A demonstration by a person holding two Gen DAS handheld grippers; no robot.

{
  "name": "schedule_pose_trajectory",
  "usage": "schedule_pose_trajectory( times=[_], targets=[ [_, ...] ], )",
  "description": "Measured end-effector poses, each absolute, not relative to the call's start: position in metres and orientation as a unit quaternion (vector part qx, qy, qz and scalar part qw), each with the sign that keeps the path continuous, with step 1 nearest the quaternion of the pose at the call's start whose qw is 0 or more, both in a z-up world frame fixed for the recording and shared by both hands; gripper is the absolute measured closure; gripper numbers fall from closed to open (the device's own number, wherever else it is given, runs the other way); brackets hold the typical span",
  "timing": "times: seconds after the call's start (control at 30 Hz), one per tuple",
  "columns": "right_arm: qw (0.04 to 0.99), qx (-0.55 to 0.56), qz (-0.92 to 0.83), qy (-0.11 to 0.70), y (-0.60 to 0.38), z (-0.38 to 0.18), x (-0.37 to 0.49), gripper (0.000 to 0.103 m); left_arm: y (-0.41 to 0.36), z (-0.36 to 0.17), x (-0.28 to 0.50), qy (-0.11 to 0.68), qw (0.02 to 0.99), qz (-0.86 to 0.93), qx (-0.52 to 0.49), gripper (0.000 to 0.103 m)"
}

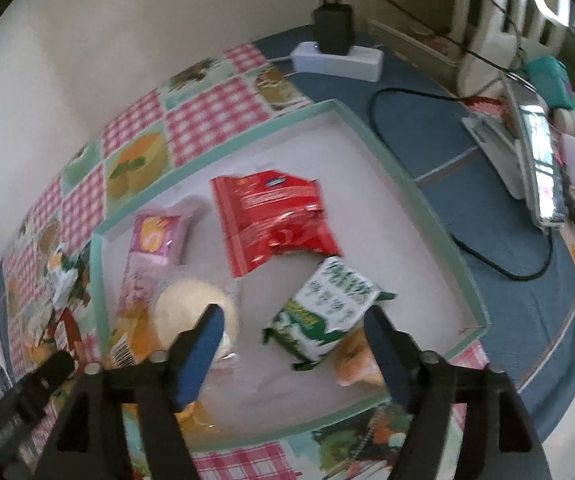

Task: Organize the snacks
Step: 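Open the left tool over the tray while the right tool releases the biscuit box, then withdraw both tools from the tray back toward the snack pile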

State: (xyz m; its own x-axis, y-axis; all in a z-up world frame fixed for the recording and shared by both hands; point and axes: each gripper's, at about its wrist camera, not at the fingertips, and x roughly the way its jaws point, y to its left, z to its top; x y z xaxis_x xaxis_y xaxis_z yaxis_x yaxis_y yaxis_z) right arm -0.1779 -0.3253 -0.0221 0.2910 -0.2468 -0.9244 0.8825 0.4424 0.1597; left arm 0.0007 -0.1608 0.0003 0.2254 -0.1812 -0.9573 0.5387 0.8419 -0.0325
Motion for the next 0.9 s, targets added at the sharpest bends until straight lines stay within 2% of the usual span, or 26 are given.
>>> schedule_pose_trajectory(
  times=[0.07, 0.33, 0.9],
  targets=[
    [0.726, 0.343, -0.388, 0.453, -0.319, -0.022, -0.171, 0.025, -0.149, -0.002, 0.012, 0.583, 0.769, -0.22, 0.142, 0.009],
    [0.747, 0.305, -0.373, 0.458, -0.297, -0.018, -0.152, 0.0, -0.097, -0.006, 0.047, 0.602, 0.776, -0.167, 0.089, 0.009],
    [0.779, 0.217, -0.352, 0.471, -0.247, -0.004, -0.109, 0.0, -0.036, 0.001, 0.085, 0.589, 0.799, -0.093, 0.07, 0.009]
  ],
)
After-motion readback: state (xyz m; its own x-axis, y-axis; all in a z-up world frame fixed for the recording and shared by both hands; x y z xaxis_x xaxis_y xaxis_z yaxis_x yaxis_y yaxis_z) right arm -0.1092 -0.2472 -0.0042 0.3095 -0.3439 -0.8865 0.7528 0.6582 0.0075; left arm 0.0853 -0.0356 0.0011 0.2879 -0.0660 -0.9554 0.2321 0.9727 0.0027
